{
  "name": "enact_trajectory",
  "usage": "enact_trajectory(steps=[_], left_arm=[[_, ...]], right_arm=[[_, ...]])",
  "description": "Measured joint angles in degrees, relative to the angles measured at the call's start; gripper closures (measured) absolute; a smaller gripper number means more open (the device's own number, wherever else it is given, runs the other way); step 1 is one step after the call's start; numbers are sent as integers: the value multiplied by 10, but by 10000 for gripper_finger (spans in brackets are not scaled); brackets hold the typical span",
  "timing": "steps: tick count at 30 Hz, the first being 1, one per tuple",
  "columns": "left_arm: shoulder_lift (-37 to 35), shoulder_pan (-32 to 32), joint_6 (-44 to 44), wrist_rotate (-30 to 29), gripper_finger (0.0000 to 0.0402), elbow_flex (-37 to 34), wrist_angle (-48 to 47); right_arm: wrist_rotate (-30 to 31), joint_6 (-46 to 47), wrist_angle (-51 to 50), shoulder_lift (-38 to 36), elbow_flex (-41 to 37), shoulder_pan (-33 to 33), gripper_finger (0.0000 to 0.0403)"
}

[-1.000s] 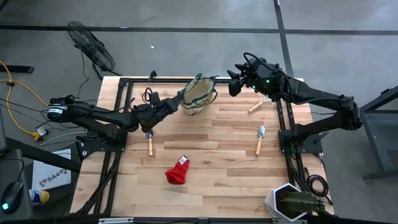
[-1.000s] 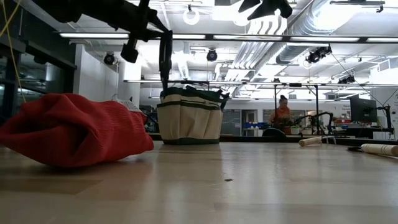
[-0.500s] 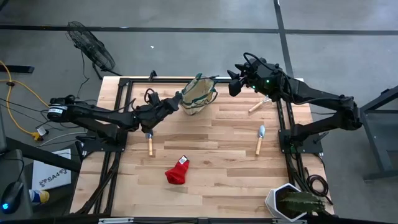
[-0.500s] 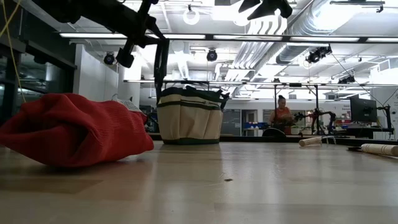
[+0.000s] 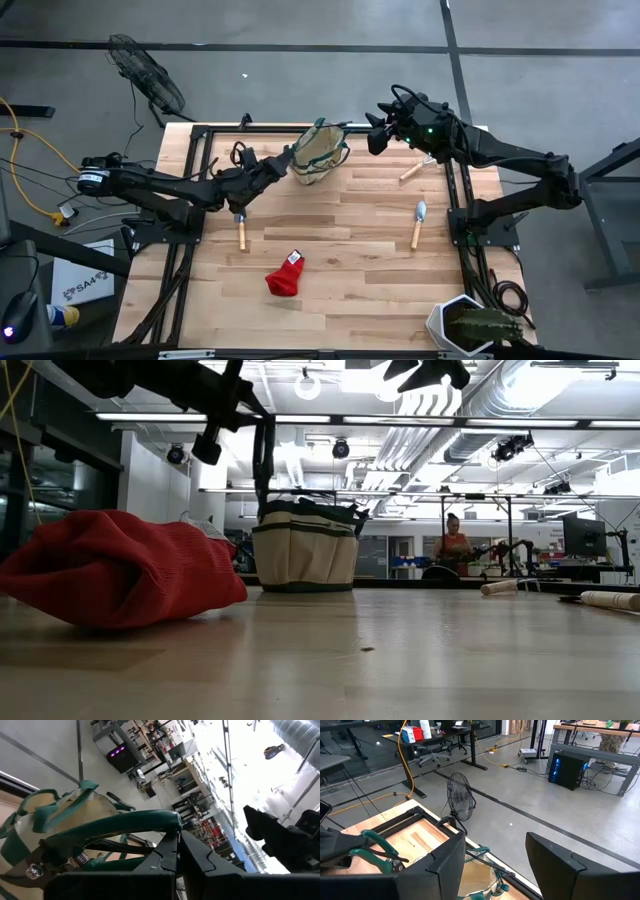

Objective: Pick & Place Garden tools in Gardening bag
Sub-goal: Put the green shears into the white gardening bag

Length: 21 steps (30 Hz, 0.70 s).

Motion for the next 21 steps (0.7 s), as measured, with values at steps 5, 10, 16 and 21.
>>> enact_trajectory(steps=[5,10,16,21], left_arm=[[15,0,0,-1,401,0,0],[52,0,-21,-3,401,0,27],[77,0,-17,-8,401,0,69],[79,-8,-8,-12,401,0,69]], right_arm=[[0,0,0,0,0,0,203],[0,0,0,0,0,0,203],[0,0,0,0,0,0,203],[0,0,-1,0,0,0,203]])
